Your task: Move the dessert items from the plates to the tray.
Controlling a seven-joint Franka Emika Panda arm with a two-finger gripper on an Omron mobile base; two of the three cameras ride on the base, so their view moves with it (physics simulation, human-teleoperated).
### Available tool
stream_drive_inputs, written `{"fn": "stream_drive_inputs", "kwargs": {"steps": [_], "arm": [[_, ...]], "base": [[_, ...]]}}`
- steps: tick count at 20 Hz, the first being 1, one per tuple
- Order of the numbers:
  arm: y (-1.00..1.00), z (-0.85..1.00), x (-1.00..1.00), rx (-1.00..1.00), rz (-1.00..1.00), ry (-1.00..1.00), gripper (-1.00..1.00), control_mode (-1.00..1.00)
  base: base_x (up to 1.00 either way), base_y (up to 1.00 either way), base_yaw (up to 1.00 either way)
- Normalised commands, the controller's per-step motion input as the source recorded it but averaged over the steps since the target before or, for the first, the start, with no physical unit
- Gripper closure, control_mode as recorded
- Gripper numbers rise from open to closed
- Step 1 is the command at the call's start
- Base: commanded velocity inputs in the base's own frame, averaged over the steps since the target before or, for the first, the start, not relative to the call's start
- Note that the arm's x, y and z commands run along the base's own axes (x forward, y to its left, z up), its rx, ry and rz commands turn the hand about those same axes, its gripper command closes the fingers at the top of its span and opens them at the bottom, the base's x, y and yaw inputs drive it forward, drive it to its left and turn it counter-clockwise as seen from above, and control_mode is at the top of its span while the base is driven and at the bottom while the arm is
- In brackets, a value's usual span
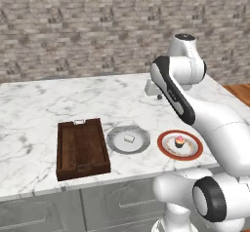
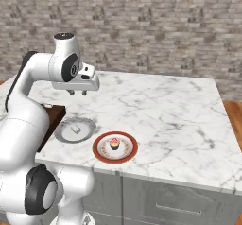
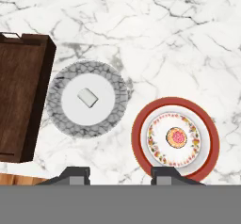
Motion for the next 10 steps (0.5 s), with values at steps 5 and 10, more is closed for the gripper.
{"fn": "stream_drive_inputs", "kwargs": {"steps": [5, 10], "arm": [[0.0, 0.03, 0.0, 0.0, 0.0, 0.0, -1.0, -1.0], [0.0, 0.0, 0.0, 0.0, 0.0, 0.0, -1.0, -1.0]], "base": [[0.0, 0.0, 0.0], [0.0, 0.0, 0.0]]}}
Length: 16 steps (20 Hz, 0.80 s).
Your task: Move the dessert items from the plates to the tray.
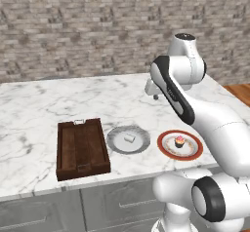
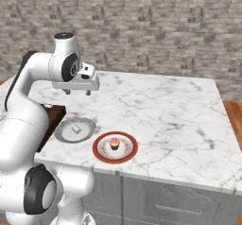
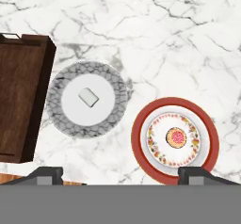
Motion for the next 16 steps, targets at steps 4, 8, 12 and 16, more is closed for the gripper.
{"fn": "stream_drive_inputs", "kwargs": {"steps": [4, 8, 12, 16], "arm": [[0.0, -0.01, 0.0, 0.0, 0.0, 0.0, -1.0, -1.0], [-0.24, -0.28, -0.07, 0.0, 0.0, 0.0, -1.0, -1.0], [-0.53, -0.43, -0.16, 0.0, -0.03, 0.0, -1.0, -1.0], [-0.68, -0.6, -0.12, 0.0, -0.05, 0.0, -1.0, -1.0]], "base": [[0.0, 0.0, 0.0], [0.0, 0.0, 0.0], [0.0, 0.0, 0.0], [0.0, 0.0, 0.0]]}}
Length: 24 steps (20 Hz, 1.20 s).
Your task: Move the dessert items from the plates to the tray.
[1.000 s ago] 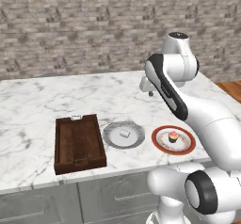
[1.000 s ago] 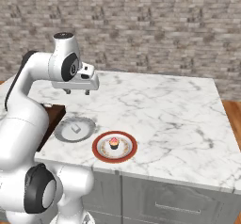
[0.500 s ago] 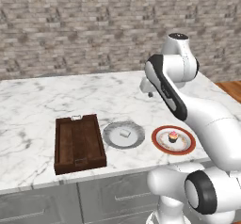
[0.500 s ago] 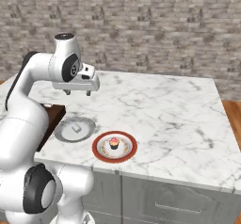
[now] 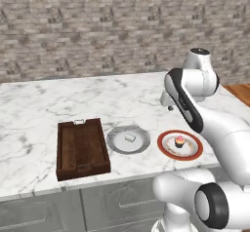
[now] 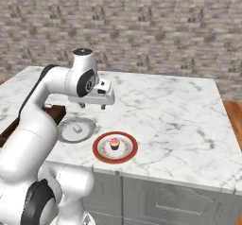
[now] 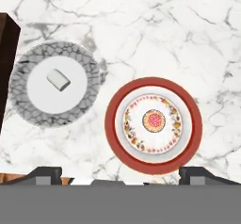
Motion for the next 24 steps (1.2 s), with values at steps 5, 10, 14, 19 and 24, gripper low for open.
{"fn": "stream_drive_inputs", "kwargs": {"steps": [5, 10, 14, 19, 24], "arm": [[-0.77, -0.72, 0.0, -0.01, 0.0, 0.0, -1.0, -1.0], [-0.54, -0.58, 0.02, -0.04, 0.0, 0.02, -1.0, -1.0], [-0.18, -0.49, 0.29, -0.01, 0.0, 0.06, -1.0, -1.0], [-0.06, -0.48, 0.39, 0.0, 0.0, 0.04, -1.0, -1.0], [0.0, -0.47, 0.49, 0.02, 0.0, 0.06, -1.0, -1.0]], "base": [[0.0, 0.0, 0.0], [0.0, 0.0, 0.0], [0.0, 0.0, 0.0], [0.0, 0.0, 0.0], [0.0, 0.0, 0.0]]}}
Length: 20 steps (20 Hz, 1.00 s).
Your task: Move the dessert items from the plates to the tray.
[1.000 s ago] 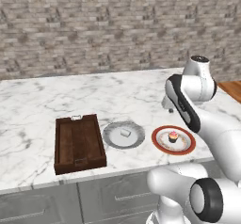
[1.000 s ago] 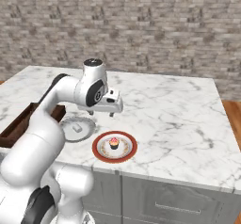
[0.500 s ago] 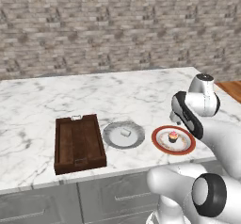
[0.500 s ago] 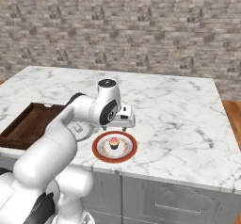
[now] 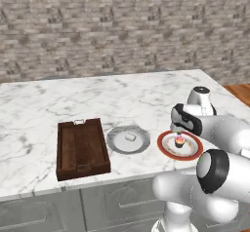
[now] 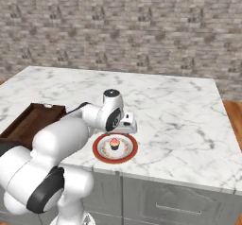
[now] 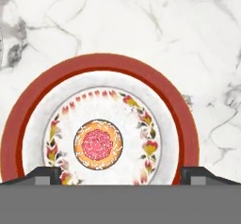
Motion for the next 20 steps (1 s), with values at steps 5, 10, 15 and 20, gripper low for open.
{"fn": "stream_drive_inputs", "kwargs": {"steps": [5, 10, 15, 20], "arm": [[0.01, -0.35, 0.14, 0.01, 0.0, 0.05, -1.0, -1.0], [0.09, -0.22, 0.0, 0.0, 0.0, 0.07, -1.0, -1.0], [0.08, 0.0, 0.0, 0.0, 0.0, 0.0, -1.0, -1.0], [0.12, -0.08, -0.01, 0.0, 0.0, 0.0, -1.0, -1.0]], "base": [[0.0, 0.0, 0.0], [0.0, 0.0, 0.0], [0.0, 0.0, 0.0], [0.0, 0.0, 0.0]]}}
